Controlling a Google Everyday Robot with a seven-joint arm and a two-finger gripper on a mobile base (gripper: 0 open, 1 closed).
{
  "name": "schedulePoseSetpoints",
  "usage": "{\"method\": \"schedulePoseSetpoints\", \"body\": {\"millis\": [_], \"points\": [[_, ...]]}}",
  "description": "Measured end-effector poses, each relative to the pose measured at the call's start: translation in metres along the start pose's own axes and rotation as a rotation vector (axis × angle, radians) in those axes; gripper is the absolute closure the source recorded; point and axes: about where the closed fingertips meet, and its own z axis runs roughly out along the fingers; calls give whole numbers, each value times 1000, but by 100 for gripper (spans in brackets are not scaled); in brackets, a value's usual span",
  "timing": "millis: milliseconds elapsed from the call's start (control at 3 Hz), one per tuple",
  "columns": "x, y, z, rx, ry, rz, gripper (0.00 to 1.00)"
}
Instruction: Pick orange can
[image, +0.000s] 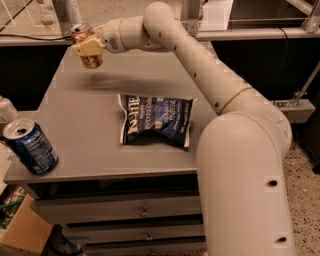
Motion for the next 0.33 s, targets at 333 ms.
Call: {"method": "schedulePoseSetpoints", "body": {"millis": [333], "points": [[0, 0, 0, 0, -1, 0, 100]]}}
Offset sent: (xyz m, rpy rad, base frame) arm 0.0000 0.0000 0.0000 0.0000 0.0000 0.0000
